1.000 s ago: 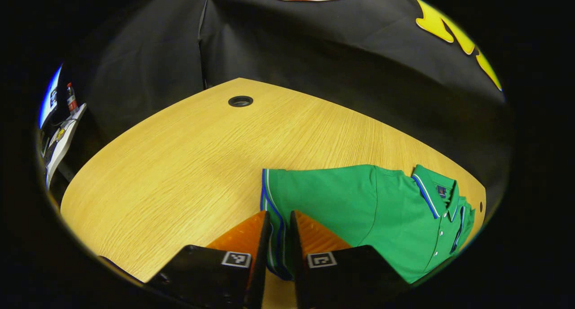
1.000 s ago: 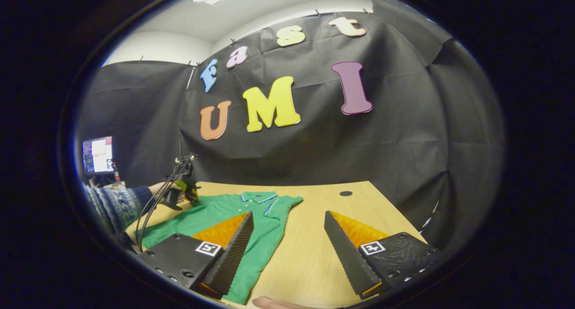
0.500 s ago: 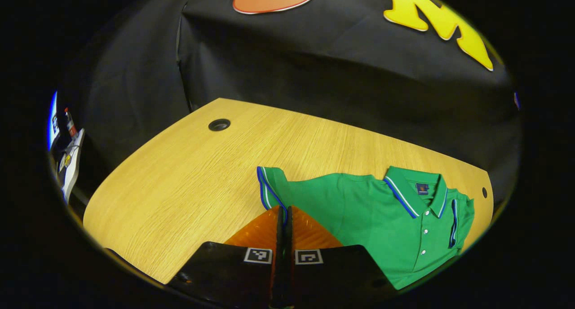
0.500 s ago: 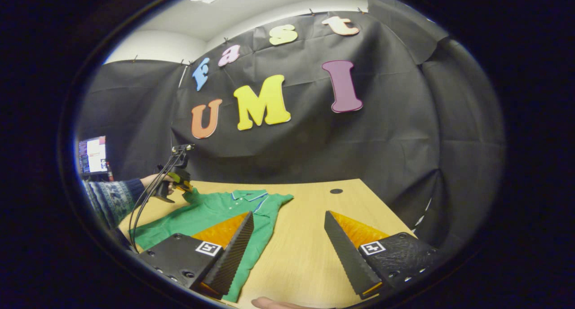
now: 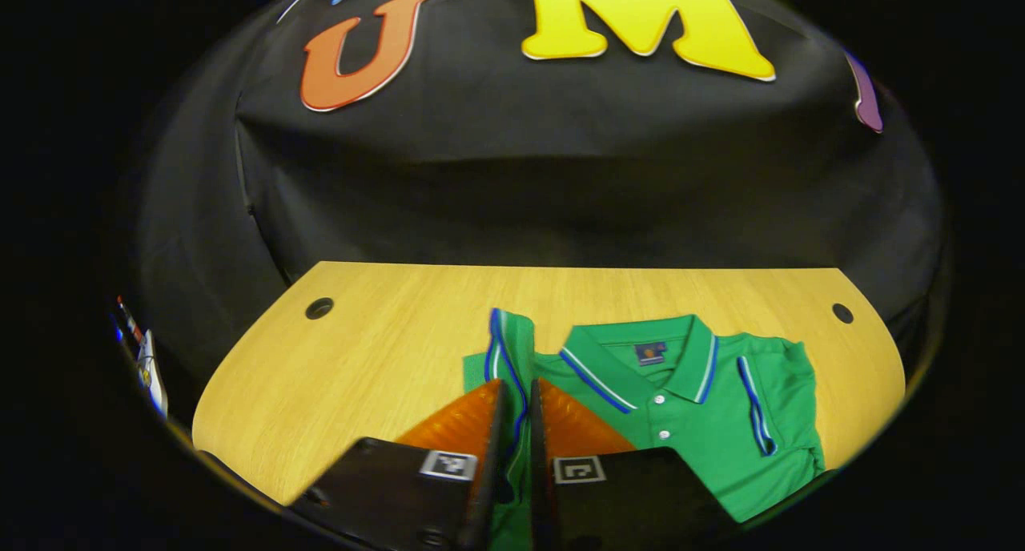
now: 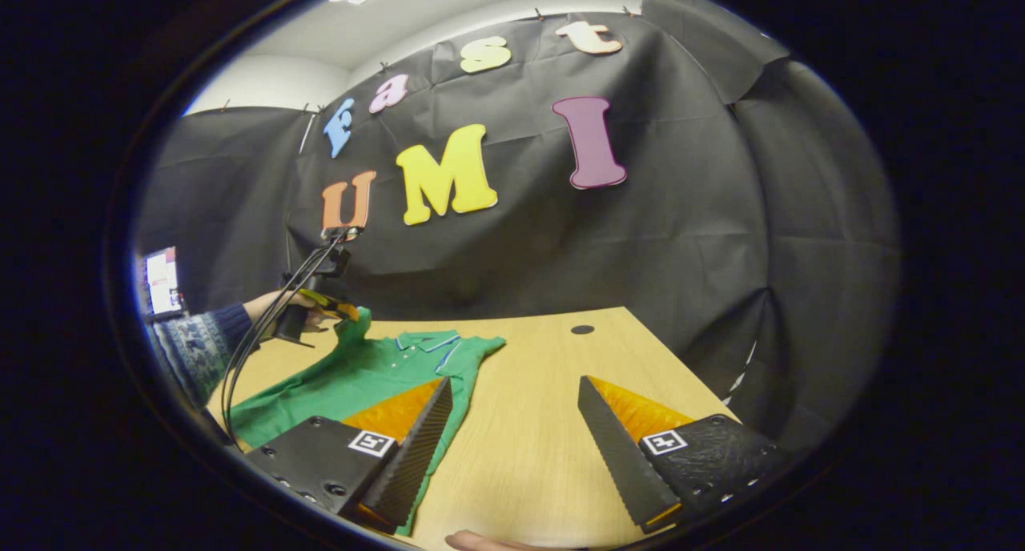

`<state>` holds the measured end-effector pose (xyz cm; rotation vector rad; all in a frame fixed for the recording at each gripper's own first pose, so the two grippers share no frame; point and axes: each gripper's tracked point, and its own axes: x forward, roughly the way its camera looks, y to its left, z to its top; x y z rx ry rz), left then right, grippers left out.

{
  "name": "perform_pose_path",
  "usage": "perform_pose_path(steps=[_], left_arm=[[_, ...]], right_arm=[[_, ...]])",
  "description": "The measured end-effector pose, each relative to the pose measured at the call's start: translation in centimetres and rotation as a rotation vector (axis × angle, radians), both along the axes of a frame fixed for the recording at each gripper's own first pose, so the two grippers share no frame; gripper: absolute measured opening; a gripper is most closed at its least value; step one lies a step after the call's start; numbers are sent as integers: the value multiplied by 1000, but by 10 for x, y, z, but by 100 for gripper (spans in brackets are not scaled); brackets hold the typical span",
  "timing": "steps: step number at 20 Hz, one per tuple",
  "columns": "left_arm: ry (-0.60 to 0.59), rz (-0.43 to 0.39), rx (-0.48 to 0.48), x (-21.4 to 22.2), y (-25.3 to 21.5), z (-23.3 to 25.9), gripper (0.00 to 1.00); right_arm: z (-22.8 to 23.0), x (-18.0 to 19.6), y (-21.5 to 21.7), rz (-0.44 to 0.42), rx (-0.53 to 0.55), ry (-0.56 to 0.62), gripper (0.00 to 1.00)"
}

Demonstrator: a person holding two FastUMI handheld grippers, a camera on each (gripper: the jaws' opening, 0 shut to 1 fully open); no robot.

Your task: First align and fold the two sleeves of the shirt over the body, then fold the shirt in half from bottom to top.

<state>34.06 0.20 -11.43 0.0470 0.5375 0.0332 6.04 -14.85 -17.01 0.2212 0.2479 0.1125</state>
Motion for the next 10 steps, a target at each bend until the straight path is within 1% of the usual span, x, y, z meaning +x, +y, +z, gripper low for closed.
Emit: perform_pose_path(steps=[1, 2, 3, 4, 5, 7, 10], left_arm=[[-1, -31, -1, -1, -12, 0, 42], [-11, -40, -4, -4, -20, 5, 65], [-31, -33, -10, -4, -22, 10, 76], [-48, -20, -27, -7, -25, 16, 83], [-61, -9, -52, -12, -27, 21, 88], [-91, -9, -99, -27, -31, 34, 88], [-141, -72, -102, -55, -32, 51, 88]], right_arm=[[0, 1, 0, 0, 1, 1, 96], [-1, 1, 1, 0, 2, 4, 96], [-2, 1, 3, 3, 1, 11, 96], [-4, 1, 5, 7, 0, 20, 96], [-4, 1, 7, 11, -1, 27, 96], [-3, -1, 11, 18, -3, 28, 96], [-1, -6, 19, 23, -31, 30, 96]])
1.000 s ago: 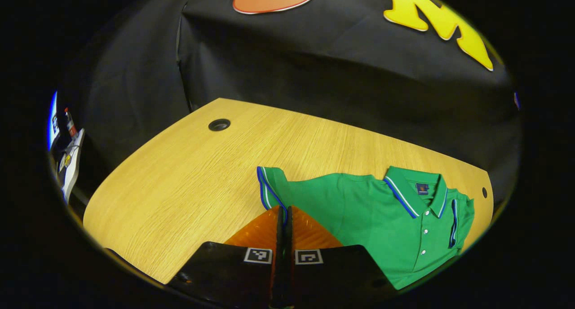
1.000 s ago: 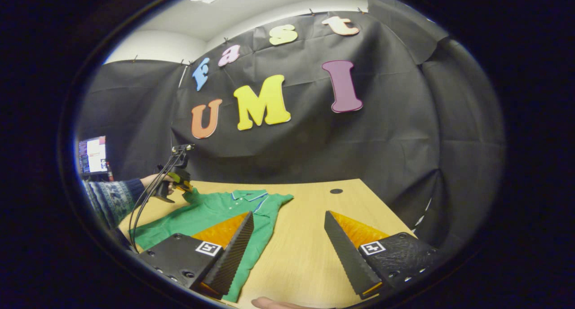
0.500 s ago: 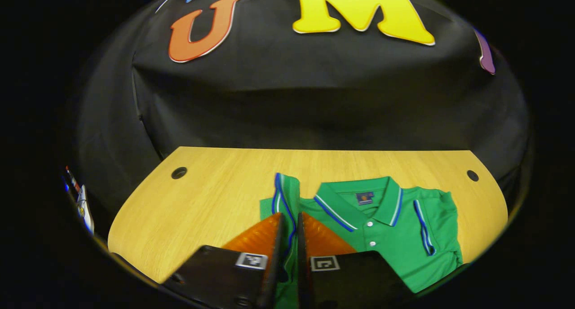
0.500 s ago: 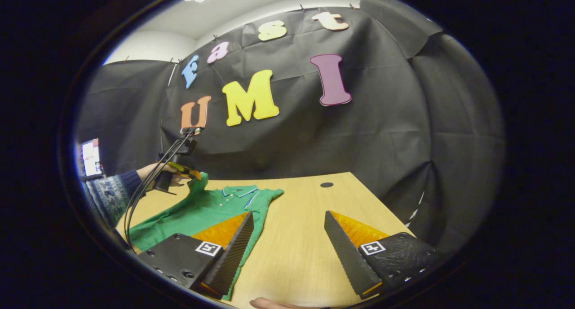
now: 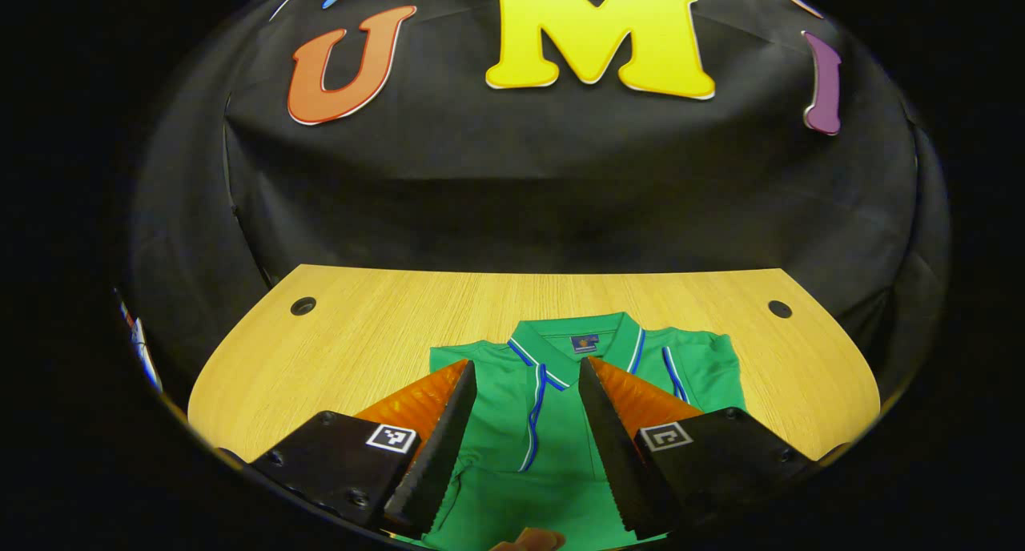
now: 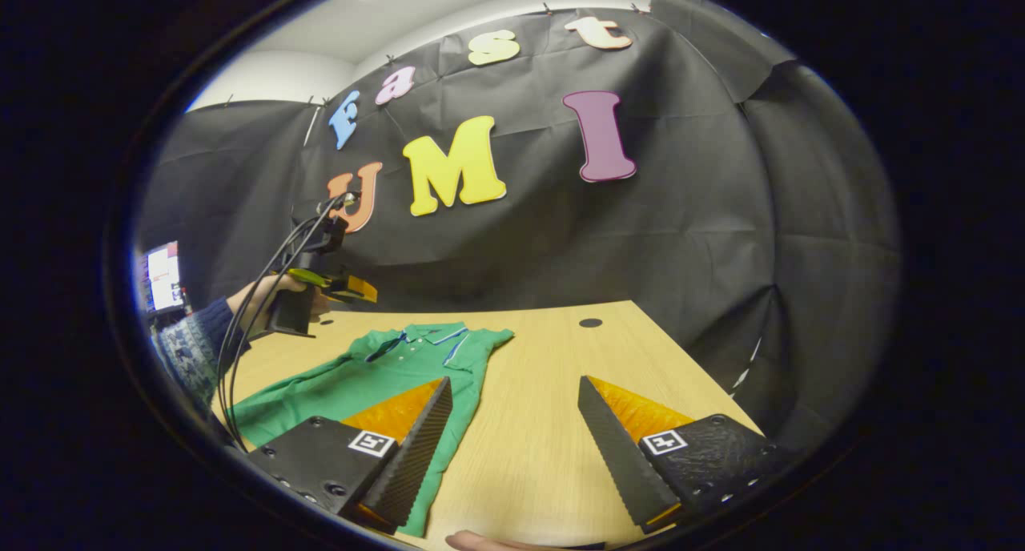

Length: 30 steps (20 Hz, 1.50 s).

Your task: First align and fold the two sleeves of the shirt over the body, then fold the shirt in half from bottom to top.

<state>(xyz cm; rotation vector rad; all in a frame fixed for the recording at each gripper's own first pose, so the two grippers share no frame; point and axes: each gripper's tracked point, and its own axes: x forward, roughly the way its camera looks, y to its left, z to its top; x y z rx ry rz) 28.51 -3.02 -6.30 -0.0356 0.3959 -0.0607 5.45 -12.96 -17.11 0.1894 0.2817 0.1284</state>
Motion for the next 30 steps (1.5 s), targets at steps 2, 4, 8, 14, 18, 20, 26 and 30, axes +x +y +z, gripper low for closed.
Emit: perform_pose_path(steps=[2, 4, 8, 14, 18, 20, 26, 30], left_arm=[[-46, 1, 9, -30, 7, 12, 87], [-108, 19, 16, -62, 21, 28, 87], [-239, 103, 21, -134, 63, 43, 100], [-249, 196, 29, -236, 120, -9, 100], [-221, 237, 13, -288, 148, -52, 100], [-186, 230, -5, -306, 152, -75, 100], [-104, 239, -3, -332, 164, -125, 100], [-39, 199, -50, -335, 149, -152, 100]], right_arm=[[1, -7, 5, 5, -23, 1, 96], [-2, -15, 11, 10, -29, 10, 96], [-10, -31, 22, 8, -10, 49, 96], [-19, -71, 58, 36, -38, 65, 96], [-32, -91, 86, 71, -68, 60, 92], [-38, -95, 96, 69, -68, 70, 96], [-68, -104, 108, 8, -120, 166, 96], [-89, -110, 109, -4, -129, 208, 96]])
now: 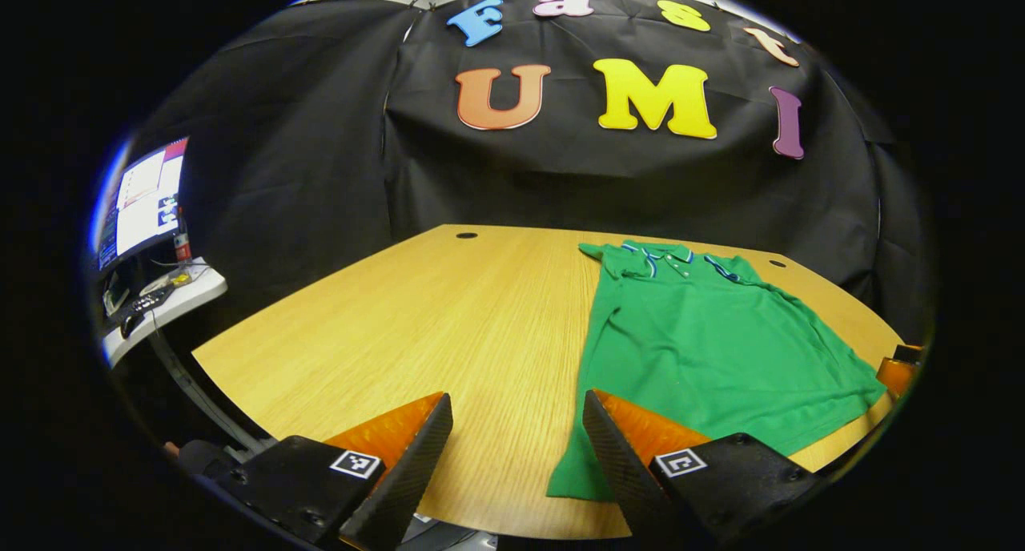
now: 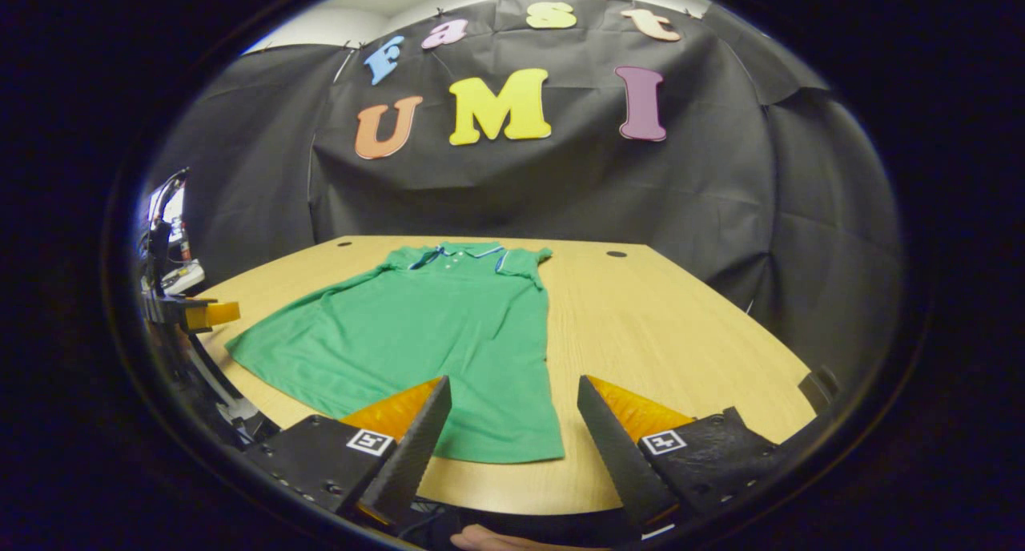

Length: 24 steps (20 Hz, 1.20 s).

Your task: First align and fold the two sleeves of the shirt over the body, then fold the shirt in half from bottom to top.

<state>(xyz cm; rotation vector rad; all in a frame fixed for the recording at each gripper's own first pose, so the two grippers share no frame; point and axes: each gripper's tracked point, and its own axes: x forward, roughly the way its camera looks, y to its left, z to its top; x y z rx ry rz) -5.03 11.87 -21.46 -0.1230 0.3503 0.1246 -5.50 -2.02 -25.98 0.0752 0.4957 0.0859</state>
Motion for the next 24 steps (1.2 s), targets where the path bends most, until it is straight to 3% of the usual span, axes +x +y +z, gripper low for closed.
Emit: perform_pose_path(steps=[6, 10, 12, 13, 15, 16, 17, 18, 21, 24], left_arm=[[26, -124, -10, 1, -40, -10, 100], [59, -103, 51, 3, -36, -20, 100], [63, -99, 53, 6, -38, -21, 100], [65, -104, 52, 5, -40, -20, 96], [87, -144, 73, 6, -52, -20, 71], [96, -165, 95, 7, -59, -20, 46], [99, -169, 119, 8, -60, -19, 34], [99, -164, 142, 11, -61, -19, 13], [85, -153, 123, 16, -65, -17, 8], [78, -144, 83, 22, -65, -11, 8]], right_arm=[[-21, -9, -3, -17, 69, 85, 95], [-25, -6, -2, -18, 50, 86, 92], [-25, -5, 1, -3, 23, 71, 96], [-26, -4, 5, 1, 33, 80, 91], [-26, -1, 5, 0, 37, 86, 78], [-27, 0, 8, 1, 51, 89, 72], [-26, 2, 10, 3, 62, 95, 58], [-27, 3, 13, 8, 77, 97, 48], [-26, 9, 18, 35, 97, 99, 6], [-13, 15, 15, 64, 62, 85, 0]])
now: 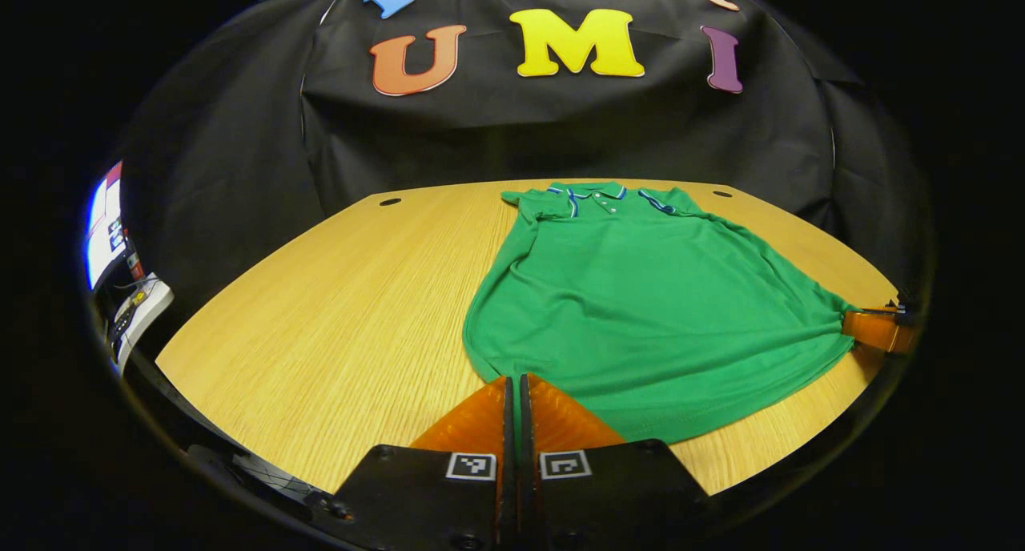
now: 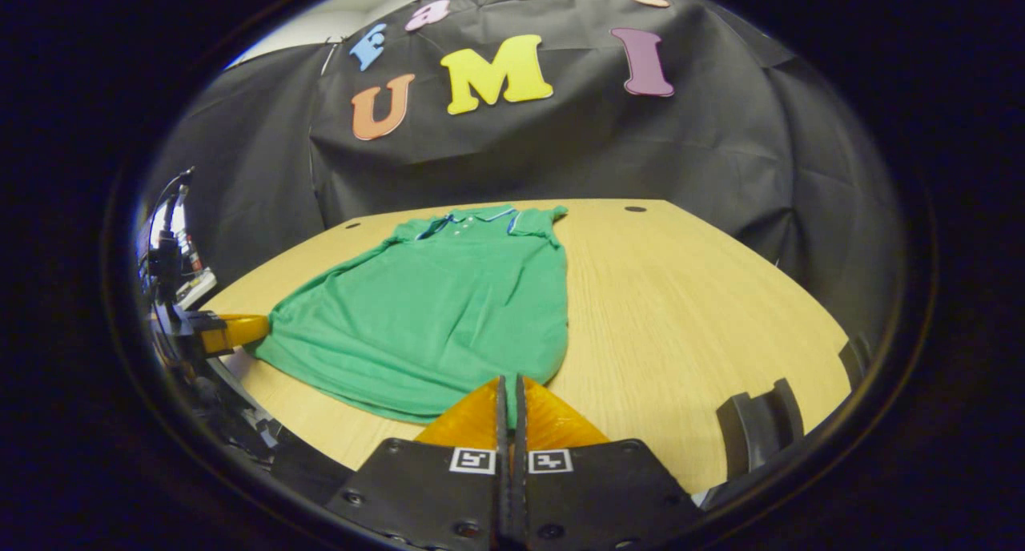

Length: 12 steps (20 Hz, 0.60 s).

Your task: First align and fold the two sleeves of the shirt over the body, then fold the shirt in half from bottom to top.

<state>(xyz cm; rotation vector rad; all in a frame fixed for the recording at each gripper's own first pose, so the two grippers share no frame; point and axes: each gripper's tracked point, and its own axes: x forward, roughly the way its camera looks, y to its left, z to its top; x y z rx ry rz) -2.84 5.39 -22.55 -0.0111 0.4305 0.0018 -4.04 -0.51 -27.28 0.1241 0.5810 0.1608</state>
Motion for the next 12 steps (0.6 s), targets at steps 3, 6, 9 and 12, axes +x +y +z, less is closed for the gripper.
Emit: perform_pose_path(steps=[3, 6, 9, 12], left_arm=[[-39, 4, -21, 10, 3, 18, 8], [-71, 3, -45, 22, 3, 38, 7], [-133, 15, -59, 44, 10, 67, 7], [-202, 42, -108, 73, 18, 101, 7]], right_arm=[[33, 18, -5, -1, -12, -97, 0], [57, 37, -4, 6, -25, -158, 0], [80, 64, -1, 23, -60, -229, 0], [95, 96, 3, 36, -66, -277, 0]])
